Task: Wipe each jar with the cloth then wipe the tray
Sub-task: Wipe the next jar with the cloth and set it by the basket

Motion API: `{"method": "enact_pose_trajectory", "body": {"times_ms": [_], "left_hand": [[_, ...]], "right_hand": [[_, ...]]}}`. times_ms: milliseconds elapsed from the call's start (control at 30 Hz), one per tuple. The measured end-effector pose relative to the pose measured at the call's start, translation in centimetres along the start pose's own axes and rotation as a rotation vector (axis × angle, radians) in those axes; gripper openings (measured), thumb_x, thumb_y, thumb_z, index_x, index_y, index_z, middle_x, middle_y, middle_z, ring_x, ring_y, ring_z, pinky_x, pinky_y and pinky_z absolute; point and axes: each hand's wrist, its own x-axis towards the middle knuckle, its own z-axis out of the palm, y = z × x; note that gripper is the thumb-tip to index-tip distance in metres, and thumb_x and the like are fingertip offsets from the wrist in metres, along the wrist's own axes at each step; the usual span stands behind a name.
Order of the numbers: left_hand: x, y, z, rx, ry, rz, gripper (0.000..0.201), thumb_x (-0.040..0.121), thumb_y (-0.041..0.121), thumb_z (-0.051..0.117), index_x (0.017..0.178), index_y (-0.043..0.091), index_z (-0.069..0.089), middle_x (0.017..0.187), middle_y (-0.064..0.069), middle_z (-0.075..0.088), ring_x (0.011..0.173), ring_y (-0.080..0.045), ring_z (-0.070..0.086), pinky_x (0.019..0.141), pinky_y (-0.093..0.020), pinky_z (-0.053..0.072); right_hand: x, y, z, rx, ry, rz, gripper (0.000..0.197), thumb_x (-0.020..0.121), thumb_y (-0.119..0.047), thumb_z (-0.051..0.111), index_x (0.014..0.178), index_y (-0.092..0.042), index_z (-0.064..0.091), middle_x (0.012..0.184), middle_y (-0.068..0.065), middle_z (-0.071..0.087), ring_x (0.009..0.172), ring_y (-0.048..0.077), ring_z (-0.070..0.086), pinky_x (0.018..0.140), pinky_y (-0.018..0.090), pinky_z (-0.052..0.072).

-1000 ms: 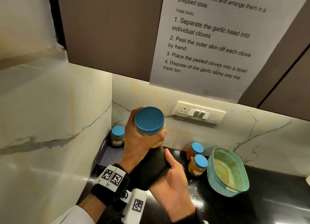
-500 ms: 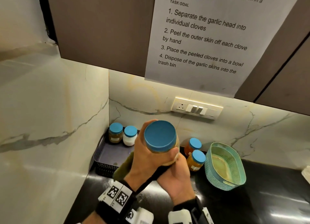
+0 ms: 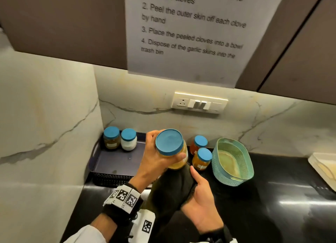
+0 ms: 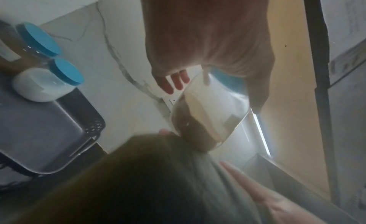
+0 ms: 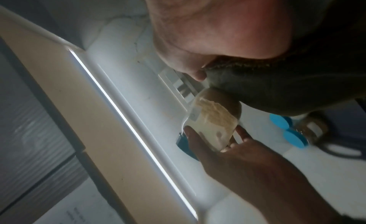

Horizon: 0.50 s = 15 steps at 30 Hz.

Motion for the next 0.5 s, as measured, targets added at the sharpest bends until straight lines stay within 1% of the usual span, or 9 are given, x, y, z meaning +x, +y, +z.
{"method": "enact_pose_trajectory", "body": {"times_ms": [33, 67, 133, 200, 267, 300, 367, 433, 500], "left_hand": [[0.2, -0.3, 0.2, 0.027, -0.054, -0.015, 0.094, 0.053, 0.046, 0.097, 0.133, 0.030, 0.050, 0.129, 0.005, 0.053, 0.120, -0.003, 0.060, 0.095, -0.018, 0.053], [0.6, -0.9, 2.5, 0.074, -0.156, -0.055, 0.093, 0.052, 0.048, 0.097, 0.132, 0.038, 0.051, 0.129, 0.006, 0.047, 0.122, -0.001, 0.058, 0.097, -0.017, 0.052], [1.1, -0.9, 2.1, 0.211, -0.230, -0.112, 0.086, 0.055, 0.044, 0.100, 0.125, 0.050, 0.051, 0.125, 0.006, 0.043, 0.122, 0.000, 0.053, 0.100, -0.014, 0.048], [1.9, -1.5, 3.9, 0.324, -0.348, -0.136, 0.079, 0.062, 0.032, 0.101, 0.121, 0.048, 0.051, 0.120, 0.006, 0.044, 0.118, -0.003, 0.052, 0.094, -0.011, 0.046], [2.5, -2.1, 5.7, 0.445, -0.412, -0.169, 0.076, 0.067, 0.030, 0.098, 0.126, 0.038, 0.052, 0.118, 0.005, 0.046, 0.113, -0.009, 0.053, 0.086, -0.011, 0.047], [2.8, -2.5, 6.8, 0.510, -0.444, -0.191, 0.076, 0.069, 0.033, 0.096, 0.131, 0.031, 0.052, 0.118, 0.004, 0.046, 0.112, -0.012, 0.052, 0.084, -0.012, 0.047], [3.3, -3.1, 8.8, 0.642, -0.510, -0.237, 0.081, 0.069, 0.045, 0.091, 0.137, 0.025, 0.050, 0.120, 0.003, 0.045, 0.111, -0.015, 0.052, 0.087, -0.023, 0.050], [3.9, -3.7, 10.7, 0.746, -0.570, -0.289, 0.089, 0.062, 0.065, 0.080, 0.135, 0.027, 0.048, 0.121, 0.003, 0.045, 0.110, -0.017, 0.054, 0.095, -0.036, 0.055], [4.4, -4.8, 12.8, 0.829, -0.583, -0.326, 0.094, 0.056, 0.079, 0.070, 0.133, 0.029, 0.048, 0.119, 0.002, 0.046, 0.109, -0.020, 0.057, 0.096, -0.042, 0.057]], "right_hand": [[0.3, -0.5, -0.6, -0.001, 0.017, -0.014, 0.052, 0.104, -0.040, 0.045, 0.111, 0.000, 0.077, 0.124, 0.029, 0.068, 0.119, 0.043, 0.065, 0.106, 0.054, 0.047], [0.4, -2.1, -3.1, 0.044, 0.053, -0.057, 0.052, 0.104, -0.041, 0.045, 0.115, 0.000, 0.076, 0.126, 0.029, 0.067, 0.124, 0.043, 0.061, 0.111, 0.054, 0.043], [1.1, -2.3, -4.2, 0.022, 0.107, -0.063, 0.050, 0.105, -0.040, 0.045, 0.121, -0.002, 0.073, 0.128, 0.029, 0.066, 0.128, 0.043, 0.058, 0.116, 0.055, 0.039], [1.5, -3.1, -6.7, 0.038, 0.177, -0.069, 0.048, 0.104, -0.039, 0.048, 0.120, -0.003, 0.074, 0.128, 0.029, 0.066, 0.127, 0.044, 0.059, 0.117, 0.055, 0.038], [2.0, -3.9, -8.9, 0.049, 0.221, -0.052, 0.046, 0.103, -0.038, 0.051, 0.116, -0.001, 0.075, 0.127, 0.030, 0.067, 0.127, 0.045, 0.059, 0.117, 0.056, 0.038], [2.1, -4.4, -10.0, 0.047, 0.252, -0.044, 0.046, 0.102, -0.038, 0.052, 0.117, -0.001, 0.075, 0.126, 0.031, 0.067, 0.127, 0.046, 0.059, 0.117, 0.057, 0.038], [2.8, -5.0, -12.2, 0.012, 0.319, -0.032, 0.047, 0.102, -0.039, 0.052, 0.118, 0.000, 0.074, 0.125, 0.033, 0.066, 0.127, 0.046, 0.059, 0.116, 0.058, 0.038], [3.2, -5.3, -13.4, 0.003, 0.343, -0.007, 0.050, 0.101, -0.041, 0.052, 0.117, 0.001, 0.074, 0.126, 0.033, 0.065, 0.122, 0.045, 0.060, 0.116, 0.058, 0.038], [4.0, -5.8, -14.9, 0.019, 0.354, 0.019, 0.051, 0.099, -0.042, 0.055, 0.114, 0.002, 0.075, 0.128, 0.031, 0.065, 0.117, 0.044, 0.061, 0.116, 0.056, 0.039]]}}
